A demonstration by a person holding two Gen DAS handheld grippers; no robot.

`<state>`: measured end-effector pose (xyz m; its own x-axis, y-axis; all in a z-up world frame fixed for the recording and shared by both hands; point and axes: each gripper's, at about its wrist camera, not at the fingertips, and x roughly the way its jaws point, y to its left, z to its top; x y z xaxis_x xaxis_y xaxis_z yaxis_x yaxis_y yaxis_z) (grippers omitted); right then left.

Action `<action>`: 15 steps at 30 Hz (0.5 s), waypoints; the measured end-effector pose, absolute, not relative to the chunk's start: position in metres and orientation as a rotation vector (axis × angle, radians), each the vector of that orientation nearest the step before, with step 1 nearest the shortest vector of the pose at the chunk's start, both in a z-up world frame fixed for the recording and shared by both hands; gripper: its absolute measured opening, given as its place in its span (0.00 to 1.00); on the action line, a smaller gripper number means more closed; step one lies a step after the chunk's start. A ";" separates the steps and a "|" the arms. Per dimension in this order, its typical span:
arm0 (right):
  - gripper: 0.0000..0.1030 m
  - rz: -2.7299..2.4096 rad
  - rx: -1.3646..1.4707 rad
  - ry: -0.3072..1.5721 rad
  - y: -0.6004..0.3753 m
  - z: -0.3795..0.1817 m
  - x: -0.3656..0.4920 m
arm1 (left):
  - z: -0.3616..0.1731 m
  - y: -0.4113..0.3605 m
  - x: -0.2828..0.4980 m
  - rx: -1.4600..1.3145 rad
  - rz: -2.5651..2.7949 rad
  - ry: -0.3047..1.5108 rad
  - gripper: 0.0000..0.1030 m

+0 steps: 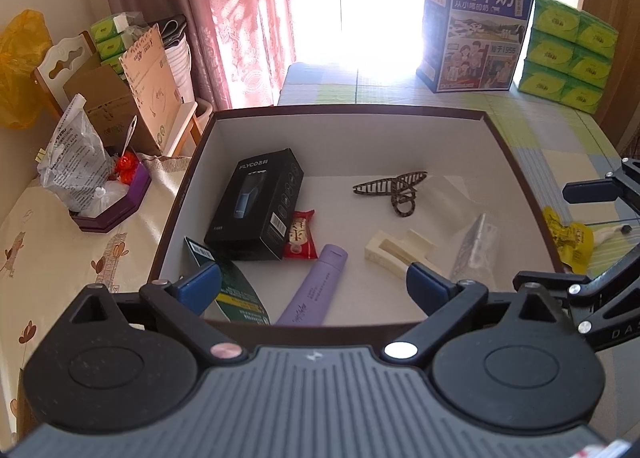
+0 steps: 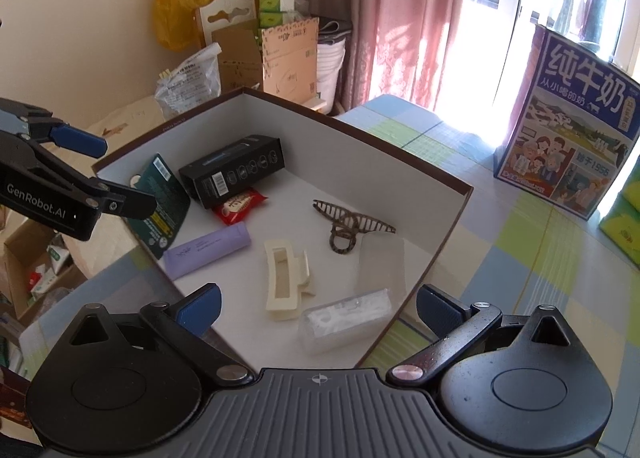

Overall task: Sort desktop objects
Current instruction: 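Withdraw both tools from the box toward the yellow packet and white brush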

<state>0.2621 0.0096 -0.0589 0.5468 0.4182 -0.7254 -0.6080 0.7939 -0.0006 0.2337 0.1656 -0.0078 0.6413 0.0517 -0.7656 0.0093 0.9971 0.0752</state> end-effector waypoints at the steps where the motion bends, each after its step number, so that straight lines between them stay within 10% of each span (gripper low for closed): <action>1: 0.98 0.617 -0.262 0.780 0.008 -0.058 0.259 | -0.007 0.164 0.230 0.073 0.026 0.874 0.95; 15: 0.98 0.635 -0.225 0.760 -0.028 -0.049 0.212 | -0.002 0.136 0.180 0.026 0.055 0.868 0.96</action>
<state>0.2118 -0.0281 -0.0490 0.5499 0.4530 -0.7017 -0.6102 0.7916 0.0329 0.1803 0.1360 -0.0021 0.6453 0.0584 -0.7617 -0.0376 0.9983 0.0446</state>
